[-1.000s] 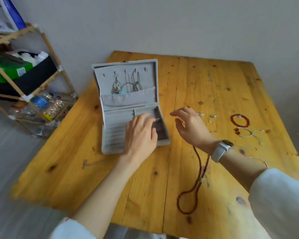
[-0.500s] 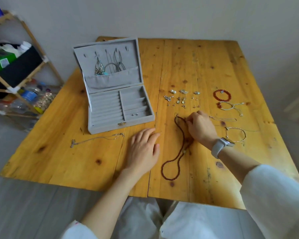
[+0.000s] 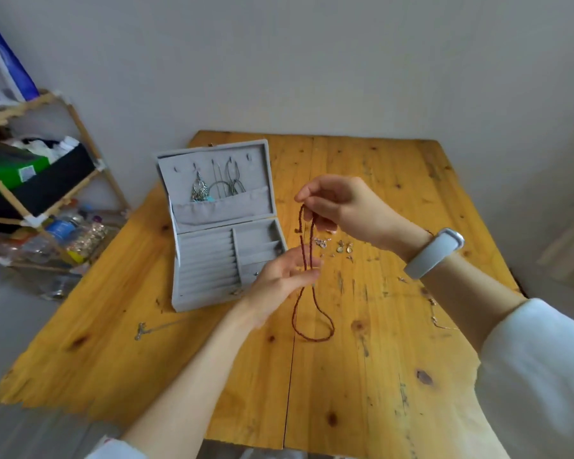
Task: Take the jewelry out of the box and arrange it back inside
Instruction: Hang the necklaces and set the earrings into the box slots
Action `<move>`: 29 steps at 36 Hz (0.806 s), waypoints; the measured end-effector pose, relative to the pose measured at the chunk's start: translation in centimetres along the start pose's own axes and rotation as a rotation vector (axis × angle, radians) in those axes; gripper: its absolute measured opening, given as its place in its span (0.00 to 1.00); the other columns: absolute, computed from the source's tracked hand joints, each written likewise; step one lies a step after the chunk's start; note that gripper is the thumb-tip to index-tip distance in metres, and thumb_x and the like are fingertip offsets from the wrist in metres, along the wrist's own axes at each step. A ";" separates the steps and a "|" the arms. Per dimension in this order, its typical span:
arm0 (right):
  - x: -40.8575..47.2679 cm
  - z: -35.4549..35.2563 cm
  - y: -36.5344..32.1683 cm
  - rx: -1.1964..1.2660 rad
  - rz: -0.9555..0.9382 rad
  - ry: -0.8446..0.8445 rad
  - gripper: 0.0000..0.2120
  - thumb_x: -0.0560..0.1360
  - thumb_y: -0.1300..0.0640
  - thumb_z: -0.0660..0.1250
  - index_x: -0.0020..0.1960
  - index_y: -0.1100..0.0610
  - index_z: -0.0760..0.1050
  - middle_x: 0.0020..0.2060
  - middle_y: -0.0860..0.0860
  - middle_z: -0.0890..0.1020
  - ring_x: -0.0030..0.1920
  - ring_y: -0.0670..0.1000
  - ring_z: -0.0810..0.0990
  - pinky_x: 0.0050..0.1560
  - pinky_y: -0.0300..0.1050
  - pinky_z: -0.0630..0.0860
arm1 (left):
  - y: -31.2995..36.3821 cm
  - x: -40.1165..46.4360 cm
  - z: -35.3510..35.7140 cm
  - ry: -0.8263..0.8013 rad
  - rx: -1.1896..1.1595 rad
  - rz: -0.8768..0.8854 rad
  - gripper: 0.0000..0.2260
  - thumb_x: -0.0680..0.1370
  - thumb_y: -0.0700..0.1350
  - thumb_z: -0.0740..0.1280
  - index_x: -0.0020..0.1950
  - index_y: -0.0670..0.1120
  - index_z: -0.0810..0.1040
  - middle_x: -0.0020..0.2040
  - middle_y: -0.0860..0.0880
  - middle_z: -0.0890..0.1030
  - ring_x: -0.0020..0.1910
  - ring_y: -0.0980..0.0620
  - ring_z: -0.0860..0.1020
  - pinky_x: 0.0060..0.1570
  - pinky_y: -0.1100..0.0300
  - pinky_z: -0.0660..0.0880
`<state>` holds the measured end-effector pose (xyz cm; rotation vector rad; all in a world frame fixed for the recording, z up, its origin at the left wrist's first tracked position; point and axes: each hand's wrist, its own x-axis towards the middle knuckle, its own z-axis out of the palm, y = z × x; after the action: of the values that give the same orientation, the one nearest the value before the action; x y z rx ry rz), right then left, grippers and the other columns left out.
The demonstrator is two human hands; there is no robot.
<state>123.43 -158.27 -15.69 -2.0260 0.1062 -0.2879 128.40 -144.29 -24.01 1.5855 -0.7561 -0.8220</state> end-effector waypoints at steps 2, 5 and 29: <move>1.4 -0.3 -1.0 0.036 -0.028 0.064 0.07 0.78 0.67 0.58 0.48 0.61 0.75 0.33 0.51 0.77 0.27 0.43 0.74 0.30 0.36 0.71 | 1.3 0.8 -0.8 -0.005 0.016 0.029 0.09 0.77 0.39 0.64 0.55 0.48 0.75 0.48 0.52 0.81 0.37 0.69 0.75 0.53 0.50 0.68; 3.7 -1.1 -2.1 0.130 -0.047 0.168 0.08 0.78 0.67 0.57 0.50 0.62 0.75 0.34 0.52 0.77 0.30 0.46 0.76 0.32 0.36 0.73 | 2.5 2.2 -2.7 0.093 0.087 0.070 0.07 0.77 0.38 0.63 0.47 0.48 0.78 0.44 0.52 0.81 0.33 0.68 0.74 0.38 0.61 0.72; 16.6 -1.8 -0.3 0.393 -0.111 0.448 0.13 0.79 0.67 0.56 0.44 0.55 0.75 0.34 0.50 0.77 0.29 0.44 0.78 0.33 0.35 0.76 | 2.0 15.6 -13.5 0.674 0.368 0.244 0.04 0.74 0.40 0.68 0.47 0.43 0.81 0.39 0.46 0.83 0.40 0.45 0.81 0.46 0.48 0.78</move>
<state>139.03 -163.00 -12.04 -1.5532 0.1988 -0.7701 148.14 -150.29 -22.13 1.8919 -0.5998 0.0575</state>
